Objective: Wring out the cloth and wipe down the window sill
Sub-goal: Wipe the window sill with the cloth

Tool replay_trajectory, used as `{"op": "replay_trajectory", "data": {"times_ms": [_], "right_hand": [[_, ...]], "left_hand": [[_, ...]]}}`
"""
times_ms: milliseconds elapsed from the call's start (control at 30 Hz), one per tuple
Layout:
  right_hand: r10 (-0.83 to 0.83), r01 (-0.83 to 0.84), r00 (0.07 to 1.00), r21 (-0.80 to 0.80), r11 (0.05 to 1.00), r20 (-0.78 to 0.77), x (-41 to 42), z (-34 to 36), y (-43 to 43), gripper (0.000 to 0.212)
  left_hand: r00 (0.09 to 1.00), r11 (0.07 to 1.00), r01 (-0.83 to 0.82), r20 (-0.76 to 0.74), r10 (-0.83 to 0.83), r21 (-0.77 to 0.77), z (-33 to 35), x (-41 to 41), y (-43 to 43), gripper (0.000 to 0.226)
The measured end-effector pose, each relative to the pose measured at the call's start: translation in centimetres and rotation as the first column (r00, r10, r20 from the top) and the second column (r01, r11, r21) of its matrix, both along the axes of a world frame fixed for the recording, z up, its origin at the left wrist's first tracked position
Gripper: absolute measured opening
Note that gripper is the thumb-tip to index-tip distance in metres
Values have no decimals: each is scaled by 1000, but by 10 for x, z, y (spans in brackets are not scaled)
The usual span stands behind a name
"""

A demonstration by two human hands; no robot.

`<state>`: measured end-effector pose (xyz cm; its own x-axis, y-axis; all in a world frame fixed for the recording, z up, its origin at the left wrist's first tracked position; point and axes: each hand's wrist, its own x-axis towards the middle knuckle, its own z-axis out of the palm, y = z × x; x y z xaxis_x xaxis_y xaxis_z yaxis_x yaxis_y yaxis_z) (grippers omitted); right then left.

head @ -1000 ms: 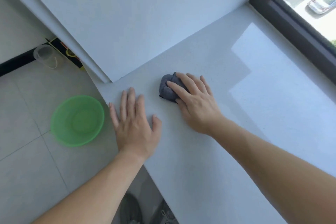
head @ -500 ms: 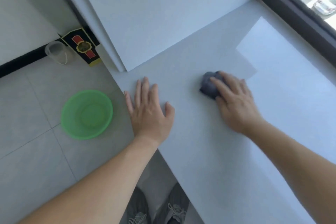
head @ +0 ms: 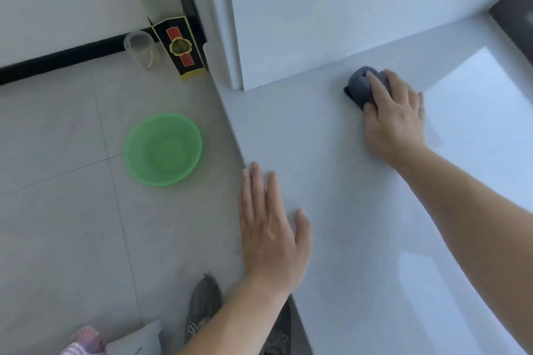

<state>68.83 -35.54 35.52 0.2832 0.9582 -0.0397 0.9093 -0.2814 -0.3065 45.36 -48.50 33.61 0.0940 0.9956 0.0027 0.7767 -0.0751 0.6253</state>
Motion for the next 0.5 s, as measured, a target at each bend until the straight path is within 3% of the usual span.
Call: {"op": "replay_trajectory", "data": {"times_ms": [33,67,100,167,233,333,433,500], "right_hand": [[-50,50,999,-4,999,0,-14,-1,10,55],[0,0,1000,-2,1000,5,-33,-2,15,55],[145,-145,989,11,989,12,-55,-3,15,55],[498,-499,866,16,867,33,-89,-4,7,55],[642,-642,766,-15,766,20,-90,-1,7,55],[565,-565,825,10,825,33,-56,-1,17,55],[291,-291,957,32,956,18,-47,0,17,53],[281,-282,960,33,959,15,-76,-1,16,53]], "left_hand": [[1000,1000,-19,14,19,0,0,2,-3,69],[999,999,-32,17,32,-5,0,3,-5,69],[999,999,-38,10,38,-9,0,5,-5,69],[999,999,-39,-16,39,-14,1,4,-4,70],[999,1000,-26,-41,25,-16,2,4,-4,71],[998,1000,-18,-54,17,-20,3,3,-6,74],[1000,999,-25,-12,25,-28,2,4,-10,76],[999,999,-33,27,33,-22,2,6,-16,77]]}}
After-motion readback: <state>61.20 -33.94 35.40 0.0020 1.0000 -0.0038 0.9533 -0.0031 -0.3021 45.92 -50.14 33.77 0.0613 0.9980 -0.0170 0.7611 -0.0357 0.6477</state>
